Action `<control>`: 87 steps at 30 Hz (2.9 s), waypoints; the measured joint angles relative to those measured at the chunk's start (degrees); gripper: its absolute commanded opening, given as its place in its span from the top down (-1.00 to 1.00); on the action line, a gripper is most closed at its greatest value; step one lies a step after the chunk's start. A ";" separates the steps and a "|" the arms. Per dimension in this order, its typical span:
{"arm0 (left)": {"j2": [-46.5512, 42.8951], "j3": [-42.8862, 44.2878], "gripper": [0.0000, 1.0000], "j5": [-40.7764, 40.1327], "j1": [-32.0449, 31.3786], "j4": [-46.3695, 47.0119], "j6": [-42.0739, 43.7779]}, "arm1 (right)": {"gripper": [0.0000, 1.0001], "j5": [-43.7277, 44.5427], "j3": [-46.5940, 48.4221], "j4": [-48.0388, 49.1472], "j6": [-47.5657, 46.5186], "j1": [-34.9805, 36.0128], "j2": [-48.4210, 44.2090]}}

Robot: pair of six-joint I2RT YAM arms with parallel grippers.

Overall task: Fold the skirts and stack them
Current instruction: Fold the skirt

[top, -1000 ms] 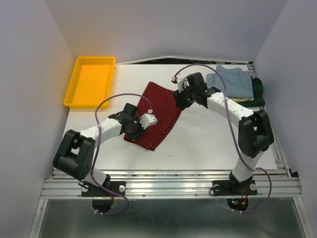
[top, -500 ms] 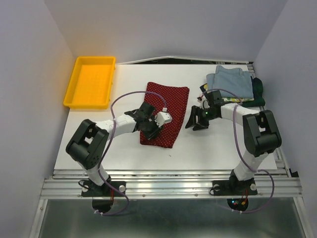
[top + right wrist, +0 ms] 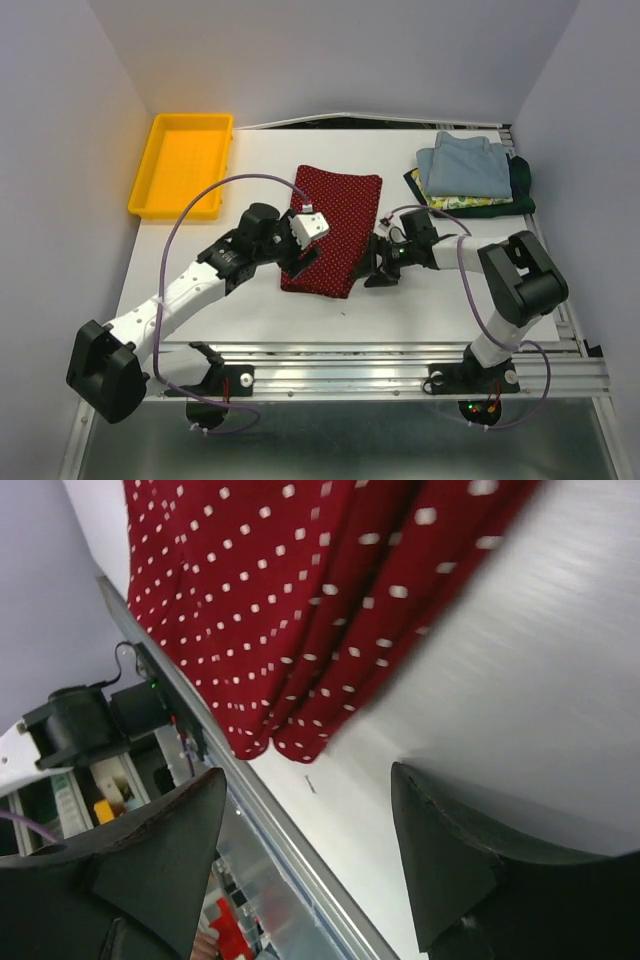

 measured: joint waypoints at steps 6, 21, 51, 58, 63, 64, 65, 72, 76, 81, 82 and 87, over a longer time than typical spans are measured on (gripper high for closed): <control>-0.81 -3.74 -0.54 -1.31 0.02 -0.98 2.05 | -0.44 -3.02 1.33 5.18 3.17 3.50 5.25; -3.10 -8.83 -0.54 -2.05 -0.04 -1.27 10.88 | 0.77 -5.79 2.95 9.07 6.71 5.55 12.46; 2.12 -18.03 -0.75 -4.83 -4.04 9.25 26.16 | -0.58 -3.48 2.21 6.10 13.22 6.16 6.10; 2.25 -17.27 -0.75 -4.57 -4.04 9.29 25.31 | -0.49 -0.20 4.15 5.01 13.94 10.29 7.04; 2.25 -16.57 -0.75 -4.39 -4.04 9.44 24.70 | -0.06 6.34 7.63 0.63 14.93 14.45 7.72; 2.25 -16.55 -0.75 -4.37 -4.04 9.44 24.57 | 0.07 7.48 8.26 -0.42 15.19 14.71 8.09; 2.25 -16.55 -0.75 -4.33 -4.04 9.42 24.37 | 0.28 8.37 8.83 -1.49 15.32 14.73 8.39; 1.31 -16.55 -0.79 -3.54 -4.04 8.02 24.22 | 0.99 12.96 9.97 -5.64 15.06 14.78 8.79; -1.88 -17.14 -0.80 -2.71 -4.15 6.99 26.69 | 0.99 12.26 10.54 -6.69 14.67 14.75 8.11; -3.54 -20.44 -0.79 -3.61 -5.29 8.72 29.42 | 0.99 7.89 11.17 -5.62 16.20 12.11 7.76; -3.34 -20.87 -0.79 -3.93 -5.49 9.16 29.81 | 0.99 7.13 11.17 -5.33 16.63 11.52 7.72; -1.46 -21.84 -0.78 -6.23 -6.67 13.88 30.36 | 0.99 2.01 11.15 -2.21 21.11 8.39 7.21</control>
